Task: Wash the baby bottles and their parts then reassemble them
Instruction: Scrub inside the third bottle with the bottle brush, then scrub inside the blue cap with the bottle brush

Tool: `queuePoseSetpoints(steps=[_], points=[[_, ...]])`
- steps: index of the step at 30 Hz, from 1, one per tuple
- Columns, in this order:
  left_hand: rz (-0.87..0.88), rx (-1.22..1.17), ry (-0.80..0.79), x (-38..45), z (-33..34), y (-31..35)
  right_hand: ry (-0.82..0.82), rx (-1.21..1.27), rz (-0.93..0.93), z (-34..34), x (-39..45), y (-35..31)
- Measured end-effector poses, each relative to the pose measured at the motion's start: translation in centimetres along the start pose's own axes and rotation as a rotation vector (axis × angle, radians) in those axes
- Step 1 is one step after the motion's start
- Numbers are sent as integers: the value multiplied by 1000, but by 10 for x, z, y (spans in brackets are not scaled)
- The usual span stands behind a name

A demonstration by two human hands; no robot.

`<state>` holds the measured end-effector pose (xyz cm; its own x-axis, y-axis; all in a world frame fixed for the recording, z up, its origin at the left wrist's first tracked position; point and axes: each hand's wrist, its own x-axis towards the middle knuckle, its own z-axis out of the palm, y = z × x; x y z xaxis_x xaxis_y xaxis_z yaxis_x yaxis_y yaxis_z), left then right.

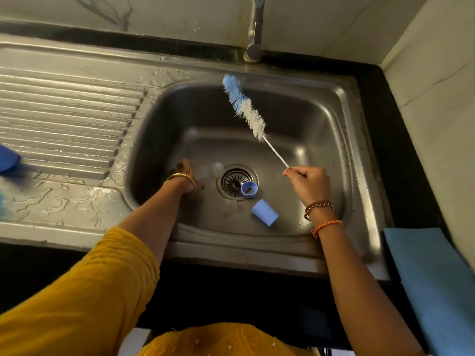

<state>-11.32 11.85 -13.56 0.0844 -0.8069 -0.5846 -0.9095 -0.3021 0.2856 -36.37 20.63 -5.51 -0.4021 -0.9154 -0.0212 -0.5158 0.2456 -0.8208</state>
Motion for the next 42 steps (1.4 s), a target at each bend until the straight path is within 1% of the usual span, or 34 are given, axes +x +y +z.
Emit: queuePoseSetpoints(steps=[1, 3, 4, 6, 7, 8, 9, 10, 12, 16, 19, 21, 24, 26, 28, 29, 31, 32, 33, 37, 41, 42], points=[[25, -2, 32, -2, 1, 3, 8, 0, -1, 0, -1, 0], [124, 10, 155, -5, 1, 15, 33, 13, 1, -1, -1, -1], [204, 55, 227, -7, 2, 23, 44, 24, 5, -2, 0, -2], [420, 174, 350, -9, 3, 40, 58, 48, 4, -2, 1, -2], [537, 221, 375, -9, 5, 51, 71, 61, 2, -2, 3, -3], [628, 257, 355, -12, 6, 62, 83, 68, 3, -1, 4, -3], [679, 287, 298, -16, 9, 73, 94, 68, 4, -1, 6, -2], [694, 323, 222, -19, 16, 82, 99, 66, 2, -1, 7, -2], [672, 424, 125, -23, 32, 97, 106, 51, -4, -3, 9, 1], [596, 588, 59, -22, 51, 105, 113, 32, -28, -7, 14, 5], [580, 612, 20, -17, 53, 98, 103, 63, -48, -8, 18, 5], [543, 494, 5, -12, 51, 94, 89, 67, -63, -7, 19, 5], [499, 41, 55, -17, 44, 96, 65, 77, -52, -7, 20, 6], [349, -336, 46, -22, 30, 100, 47, 115, -26, -7, 21, 7], [207, -670, -38, -28, 13, 101, 14, 188, 5, -7, 21, 4], [150, -891, -82, -29, 4, 100, -10, 221, 27, -8, 20, 2], [4, -1407, -232, -38, -19, 98, -49, 260, 70, -10, 18, 0], [-16, -1539, -254, -41, -31, 95, -58, 258, 61, -10, 16, -2], [-16, -1595, -249, -41, -41, 94, -53, 242, 36, -11, 14, -2], [8, -1688, -54, -45, -85, 86, 65, 91, -126, -10, 4, -4], [305, -1683, 122, -47, -118, 75, 172, 25, -247, -10, 4, -6], [345, -1696, 184, -47, -125, 73, 196, 34, -283, -9, 3, -8]])
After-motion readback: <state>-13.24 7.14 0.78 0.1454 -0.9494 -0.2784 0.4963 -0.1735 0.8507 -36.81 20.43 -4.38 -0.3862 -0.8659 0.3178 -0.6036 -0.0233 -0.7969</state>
